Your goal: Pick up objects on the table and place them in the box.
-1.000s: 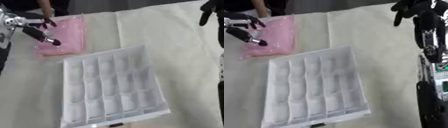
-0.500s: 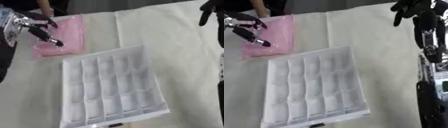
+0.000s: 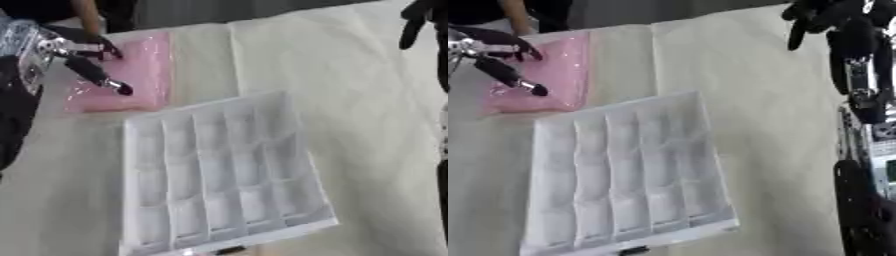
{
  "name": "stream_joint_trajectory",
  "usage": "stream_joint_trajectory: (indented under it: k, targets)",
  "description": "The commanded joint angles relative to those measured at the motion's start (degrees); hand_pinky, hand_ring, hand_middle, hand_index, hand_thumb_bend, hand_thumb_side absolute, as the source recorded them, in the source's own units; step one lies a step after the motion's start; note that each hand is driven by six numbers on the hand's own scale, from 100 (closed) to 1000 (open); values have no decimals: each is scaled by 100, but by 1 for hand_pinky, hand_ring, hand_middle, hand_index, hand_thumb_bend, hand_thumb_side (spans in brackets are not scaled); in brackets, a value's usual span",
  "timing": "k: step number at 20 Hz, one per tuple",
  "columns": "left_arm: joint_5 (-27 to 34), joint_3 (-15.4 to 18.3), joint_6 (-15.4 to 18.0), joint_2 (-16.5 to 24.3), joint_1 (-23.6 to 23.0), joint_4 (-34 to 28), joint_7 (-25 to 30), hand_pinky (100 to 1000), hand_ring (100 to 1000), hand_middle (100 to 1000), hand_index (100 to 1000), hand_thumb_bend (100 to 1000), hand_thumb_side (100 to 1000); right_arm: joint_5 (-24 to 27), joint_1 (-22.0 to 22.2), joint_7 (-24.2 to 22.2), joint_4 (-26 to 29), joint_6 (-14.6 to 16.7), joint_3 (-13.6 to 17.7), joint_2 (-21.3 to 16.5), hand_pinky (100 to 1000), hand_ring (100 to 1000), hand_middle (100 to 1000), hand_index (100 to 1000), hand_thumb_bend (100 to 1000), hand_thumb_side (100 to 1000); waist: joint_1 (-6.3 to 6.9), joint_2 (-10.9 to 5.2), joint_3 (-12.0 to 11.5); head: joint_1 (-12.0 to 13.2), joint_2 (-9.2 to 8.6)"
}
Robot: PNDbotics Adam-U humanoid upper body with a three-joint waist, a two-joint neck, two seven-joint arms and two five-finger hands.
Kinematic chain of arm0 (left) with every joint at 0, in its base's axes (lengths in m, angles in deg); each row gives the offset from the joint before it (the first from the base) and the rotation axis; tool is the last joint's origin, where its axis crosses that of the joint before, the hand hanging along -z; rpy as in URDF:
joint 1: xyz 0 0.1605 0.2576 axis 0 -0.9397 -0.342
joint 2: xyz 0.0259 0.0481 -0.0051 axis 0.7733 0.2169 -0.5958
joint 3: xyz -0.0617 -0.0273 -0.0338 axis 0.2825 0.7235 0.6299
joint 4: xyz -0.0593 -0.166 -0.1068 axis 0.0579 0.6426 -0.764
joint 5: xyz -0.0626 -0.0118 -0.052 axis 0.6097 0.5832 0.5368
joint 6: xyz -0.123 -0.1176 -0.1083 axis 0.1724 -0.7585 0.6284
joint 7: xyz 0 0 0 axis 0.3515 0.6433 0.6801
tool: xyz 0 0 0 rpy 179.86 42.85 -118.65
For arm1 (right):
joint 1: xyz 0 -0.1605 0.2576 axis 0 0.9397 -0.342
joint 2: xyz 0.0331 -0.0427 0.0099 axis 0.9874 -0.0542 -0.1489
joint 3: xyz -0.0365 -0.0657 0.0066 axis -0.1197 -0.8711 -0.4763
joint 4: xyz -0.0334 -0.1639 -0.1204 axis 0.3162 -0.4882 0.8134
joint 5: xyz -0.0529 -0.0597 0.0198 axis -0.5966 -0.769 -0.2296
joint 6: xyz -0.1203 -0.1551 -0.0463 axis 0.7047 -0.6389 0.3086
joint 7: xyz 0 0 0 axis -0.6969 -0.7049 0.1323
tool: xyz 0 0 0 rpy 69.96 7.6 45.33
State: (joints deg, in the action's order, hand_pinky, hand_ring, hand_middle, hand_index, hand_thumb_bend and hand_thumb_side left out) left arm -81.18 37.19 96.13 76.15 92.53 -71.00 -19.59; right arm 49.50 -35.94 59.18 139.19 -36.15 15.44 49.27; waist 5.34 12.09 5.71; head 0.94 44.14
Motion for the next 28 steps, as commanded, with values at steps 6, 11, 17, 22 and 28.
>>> stream_joint_trajectory:
  k: [6,11,17,22,28]
  targets:
    - [132,-104,738,-18,-150,-9,386,731,825,902,930,819,829,33,-152,2,94,7,12,-47,334,601,804,588,100,624,-17,-56,36,-56,-2]
    - [198,-143,805,4,-272,-3,244,633,748,791,804,526,280,34,-170,16,104,-7,10,-46,334,600,803,588,100,624,-11,-51,34,-54,-2]
    - [-137,-169,609,35,-410,-341,-1195,299,462,447,474,163,160,30,-169,2,98,-10,8,-51,332,599,803,587,100,624,-6,-42,33,-56,-2]
    - [-283,-193,646,3,-457,-243,-1883,229,416,386,423,147,153,27,-160,-21,91,-14,5,-49,331,598,802,586,100,621,-2,-41,40,-67,-2]
    - [-377,-172,568,-5,-486,-255,-2372,163,353,317,366,159,129,32,-142,-52,83,-25,5,-48,329,594,798,583,100,622,1,-49,36,-79,-2]
